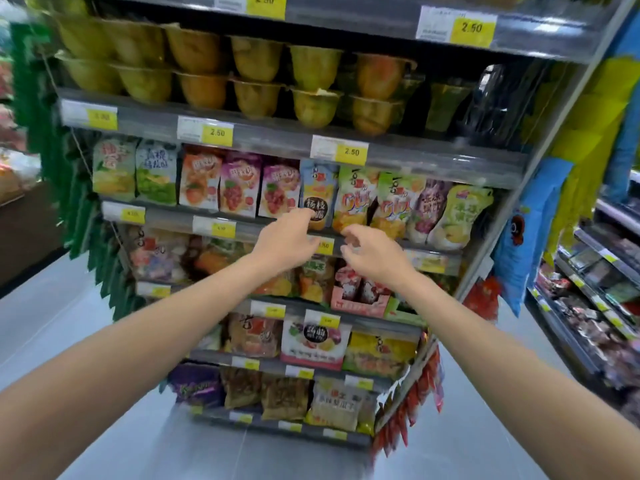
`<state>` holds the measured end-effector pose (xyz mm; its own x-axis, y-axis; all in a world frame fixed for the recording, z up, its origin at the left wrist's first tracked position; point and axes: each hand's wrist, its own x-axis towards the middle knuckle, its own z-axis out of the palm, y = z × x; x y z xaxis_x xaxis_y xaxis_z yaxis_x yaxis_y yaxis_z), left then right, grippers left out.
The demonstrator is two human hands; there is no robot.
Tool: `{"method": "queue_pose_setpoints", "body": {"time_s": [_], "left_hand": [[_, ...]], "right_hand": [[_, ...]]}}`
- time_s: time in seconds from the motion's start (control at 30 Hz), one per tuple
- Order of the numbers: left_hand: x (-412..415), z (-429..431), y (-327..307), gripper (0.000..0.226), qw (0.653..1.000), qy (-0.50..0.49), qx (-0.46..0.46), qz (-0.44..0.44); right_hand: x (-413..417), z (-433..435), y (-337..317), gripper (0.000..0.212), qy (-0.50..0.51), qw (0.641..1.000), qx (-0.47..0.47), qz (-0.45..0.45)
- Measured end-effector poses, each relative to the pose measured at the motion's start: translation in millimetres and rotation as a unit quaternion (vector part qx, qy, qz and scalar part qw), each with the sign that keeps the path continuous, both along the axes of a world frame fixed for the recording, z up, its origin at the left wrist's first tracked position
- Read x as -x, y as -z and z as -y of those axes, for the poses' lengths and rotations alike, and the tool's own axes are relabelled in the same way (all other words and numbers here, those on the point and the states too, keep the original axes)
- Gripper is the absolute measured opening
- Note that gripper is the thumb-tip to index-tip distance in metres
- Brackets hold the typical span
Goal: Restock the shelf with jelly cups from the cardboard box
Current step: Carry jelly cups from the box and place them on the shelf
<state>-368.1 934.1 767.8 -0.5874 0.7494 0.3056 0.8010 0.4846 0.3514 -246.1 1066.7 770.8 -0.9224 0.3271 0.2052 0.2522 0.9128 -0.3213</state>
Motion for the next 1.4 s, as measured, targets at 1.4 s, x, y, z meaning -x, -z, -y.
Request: {"method": "queue_pose_setpoints", "body": {"time_s": [1.4], "left_hand": [[-349,741,329,0.045,0.685,-0.553,0.059,0.471]], "right_hand": [[-115,693,317,0.039,-0.507,0.752,0.007,0.421]]}}
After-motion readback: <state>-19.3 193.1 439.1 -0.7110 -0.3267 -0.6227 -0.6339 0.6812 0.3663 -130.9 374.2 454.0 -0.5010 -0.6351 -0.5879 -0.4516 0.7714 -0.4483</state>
